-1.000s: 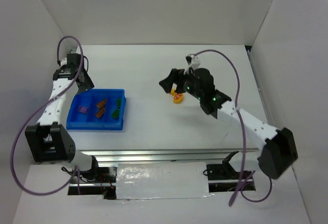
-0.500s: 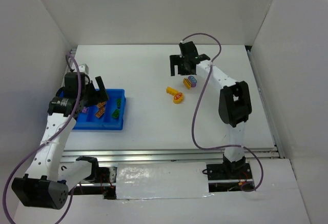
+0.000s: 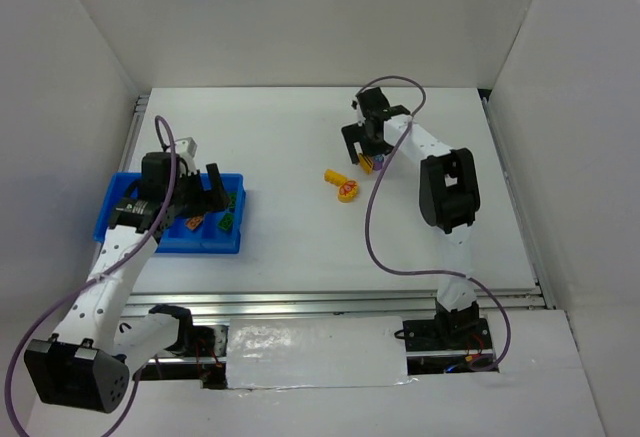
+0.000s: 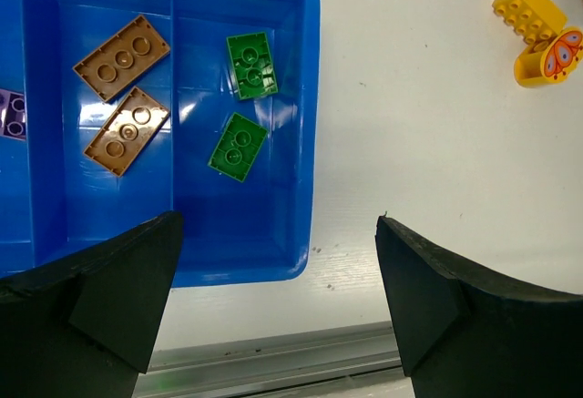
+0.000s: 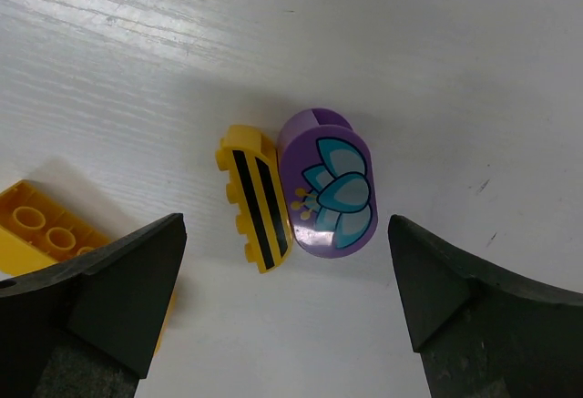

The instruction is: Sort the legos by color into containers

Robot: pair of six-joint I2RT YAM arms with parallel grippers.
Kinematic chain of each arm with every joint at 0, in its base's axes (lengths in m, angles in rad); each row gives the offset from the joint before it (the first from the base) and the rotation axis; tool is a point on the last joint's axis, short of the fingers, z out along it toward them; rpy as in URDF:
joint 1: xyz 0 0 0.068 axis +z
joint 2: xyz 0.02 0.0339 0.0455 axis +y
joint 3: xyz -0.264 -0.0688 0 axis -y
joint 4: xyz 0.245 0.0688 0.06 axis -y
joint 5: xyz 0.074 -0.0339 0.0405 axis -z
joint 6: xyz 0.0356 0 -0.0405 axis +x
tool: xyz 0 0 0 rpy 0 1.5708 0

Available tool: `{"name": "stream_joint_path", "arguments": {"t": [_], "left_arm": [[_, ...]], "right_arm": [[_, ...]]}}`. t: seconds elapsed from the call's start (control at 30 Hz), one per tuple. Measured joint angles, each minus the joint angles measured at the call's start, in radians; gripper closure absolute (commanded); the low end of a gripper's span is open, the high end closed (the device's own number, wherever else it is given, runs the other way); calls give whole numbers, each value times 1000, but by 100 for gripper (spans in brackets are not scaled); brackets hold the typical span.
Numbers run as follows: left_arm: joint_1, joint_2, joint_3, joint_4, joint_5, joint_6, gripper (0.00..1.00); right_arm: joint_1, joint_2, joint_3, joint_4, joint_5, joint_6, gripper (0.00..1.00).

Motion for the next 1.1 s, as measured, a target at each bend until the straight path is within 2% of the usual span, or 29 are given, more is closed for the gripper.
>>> {"name": "stream_joint_path", "arguments": {"t": [0.2, 0.37, 0.47, 0.63, 0.7, 0.97, 1.1], "left_arm": [[-6, 9, -18, 16, 0, 2, 0], [-11, 18, -18, 25, 0, 2, 1], [-12, 20, -18, 25, 0, 2, 0], [-12, 21, -18, 25, 1, 2, 0], [-12, 21, -18, 25, 1, 2, 0], [-13, 30, -18, 25, 3, 2, 1], [-13, 30, -17, 25, 3, 2, 0]], "right_arm": [[-5, 61, 63, -51, -23, -48, 1], [-14, 114, 143, -128, -47, -81, 5], [-22, 120, 166, -171, -64, -92, 12], [-37, 135, 215, -214, -88, -107, 30], [-39, 140, 221, -223, -102, -109, 30], [-43, 179, 259, -269, -146, -107, 18], [-43, 201, 273, -306, -153, -103, 18]]}}
